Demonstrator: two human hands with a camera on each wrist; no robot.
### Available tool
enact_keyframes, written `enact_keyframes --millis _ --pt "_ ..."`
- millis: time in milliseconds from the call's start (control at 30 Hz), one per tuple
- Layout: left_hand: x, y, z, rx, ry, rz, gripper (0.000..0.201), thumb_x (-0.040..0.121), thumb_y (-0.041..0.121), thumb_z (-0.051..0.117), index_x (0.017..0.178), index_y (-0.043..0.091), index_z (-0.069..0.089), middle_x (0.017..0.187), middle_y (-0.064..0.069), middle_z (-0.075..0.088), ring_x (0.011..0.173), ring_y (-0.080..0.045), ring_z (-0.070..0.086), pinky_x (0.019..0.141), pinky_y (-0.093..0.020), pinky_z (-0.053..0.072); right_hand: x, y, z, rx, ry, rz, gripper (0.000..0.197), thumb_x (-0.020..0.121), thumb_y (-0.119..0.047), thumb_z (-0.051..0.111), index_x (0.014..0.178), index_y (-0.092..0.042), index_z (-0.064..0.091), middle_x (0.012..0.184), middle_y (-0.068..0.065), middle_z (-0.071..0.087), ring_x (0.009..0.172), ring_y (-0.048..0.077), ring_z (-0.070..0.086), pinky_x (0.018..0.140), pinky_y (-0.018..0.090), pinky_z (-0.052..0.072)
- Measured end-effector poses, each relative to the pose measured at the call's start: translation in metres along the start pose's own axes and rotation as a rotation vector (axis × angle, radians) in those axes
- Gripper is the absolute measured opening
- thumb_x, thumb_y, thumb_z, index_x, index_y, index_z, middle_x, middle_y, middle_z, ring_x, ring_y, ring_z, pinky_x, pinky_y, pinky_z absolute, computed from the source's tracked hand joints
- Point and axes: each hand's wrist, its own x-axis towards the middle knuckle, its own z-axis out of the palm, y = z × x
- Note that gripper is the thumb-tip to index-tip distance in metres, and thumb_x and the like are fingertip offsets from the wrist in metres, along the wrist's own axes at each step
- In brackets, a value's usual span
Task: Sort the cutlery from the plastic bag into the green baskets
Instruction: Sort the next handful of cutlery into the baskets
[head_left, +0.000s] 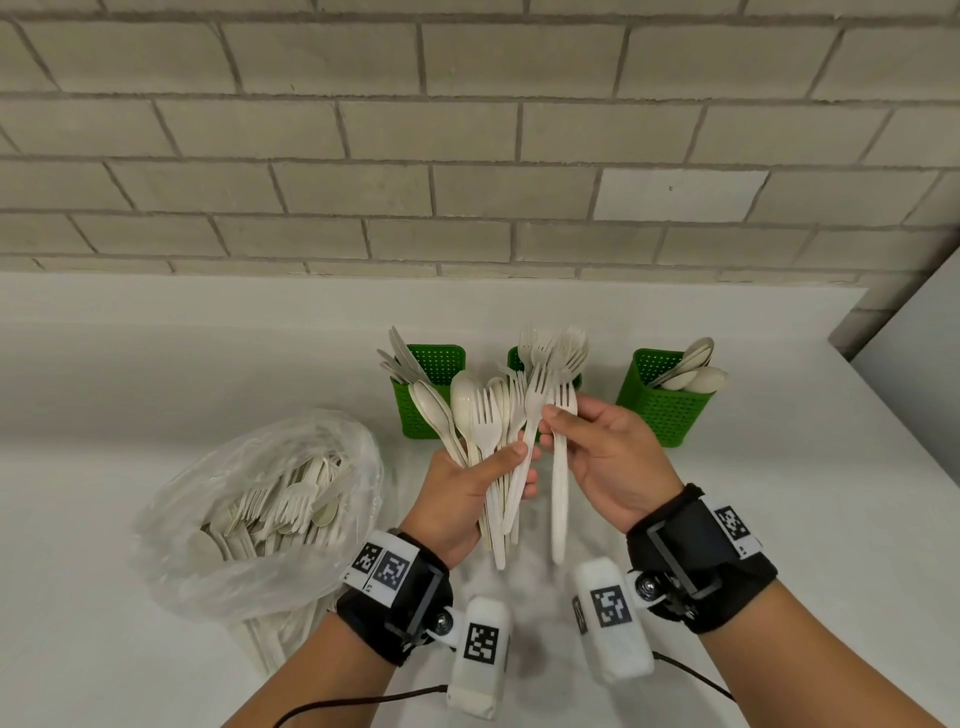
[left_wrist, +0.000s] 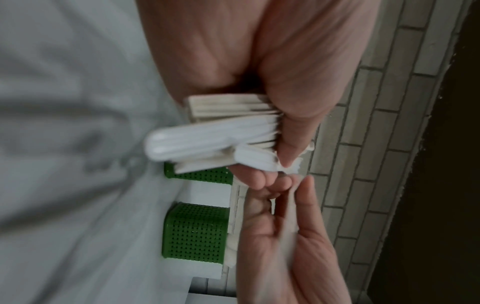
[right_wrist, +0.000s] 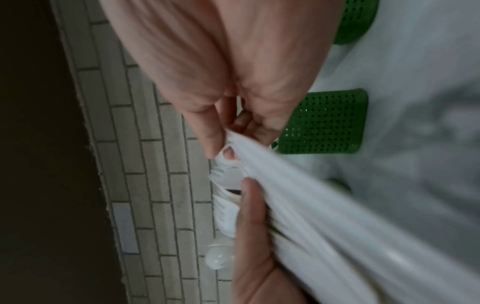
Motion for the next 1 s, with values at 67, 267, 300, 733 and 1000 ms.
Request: enact_keyframes --millis 67,267,300,733,1000 --pt "0.0 0.002 0.001 0.026 -0.023 0.005 0.025 0.089 0.003 0.063 0.114 -0.001 0.066 0.093 -0.018 0.071 0.07 -0.021 0.066 0.063 -0.031 0.056 0.001 0.001 -0.001 -0.002 0.007 -0.004 0.012 0.078 -0.01 0.068 0.086 -0.002 0.07 0.072 0.009 0.065 0.065 0.018 0.059 0.067 0.025 0.055" --pt "-0.002 0.004 0.003 -0.028 -0.037 -0.039 0.024 0.084 0.008 0.066 0.106 -0.001 0.068 0.088 -0.017 0.069 0.071 -0.022 0.067 0.059 -0.033 0.058 0.002 0.002 0.008 -0.009 0.162 -0.129 0.009 0.095 -0.014 0.056 0.099 -0.008 0.062 0.082 0.008 0.07 0.074 0.02 0.069 0.066 0.03 0.057" --pt "-0.002 0.004 0.002 -0.02 -0.034 -0.045 0.028 0.082 0.01 0.067 0.107 -0.002 0.067 0.087 -0.014 0.069 0.072 -0.02 0.067 0.06 -0.034 0.059 0.003 0.0 0.009 0.013 0.218 -0.136 0.007 0.099 -0.015 0.052 0.098 -0.011 0.058 0.078 0.005 0.067 0.069 0.018 0.067 0.06 0.03 0.056" --pt "0.001 0.001 0.005 -0.047 -0.004 -0.061 0.025 0.084 0.014 0.069 0.108 0.006 0.068 0.077 -0.008 0.064 0.069 -0.02 0.064 0.063 -0.034 0.058 -0.001 0.011 0.009 -0.402 0.155 -0.182 0.015 0.083 -0.016 0.075 0.082 -0.003 0.07 0.065 0.002 0.069 0.054 0.005 0.059 0.057 0.021 0.046" --pt "0.001 0.003 -0.001 -0.123 -0.031 -0.088 0.025 0.085 0.007 0.065 0.108 -0.002 0.065 0.085 -0.016 0.07 0.072 -0.02 0.069 0.068 -0.029 0.059 -0.002 0.01 0.01 -0.342 0.146 -0.149 0.009 0.089 -0.011 0.068 0.084 -0.004 0.069 0.045 -0.009 0.05 0.04 0.004 0.041 0.043 0.017 0.036"
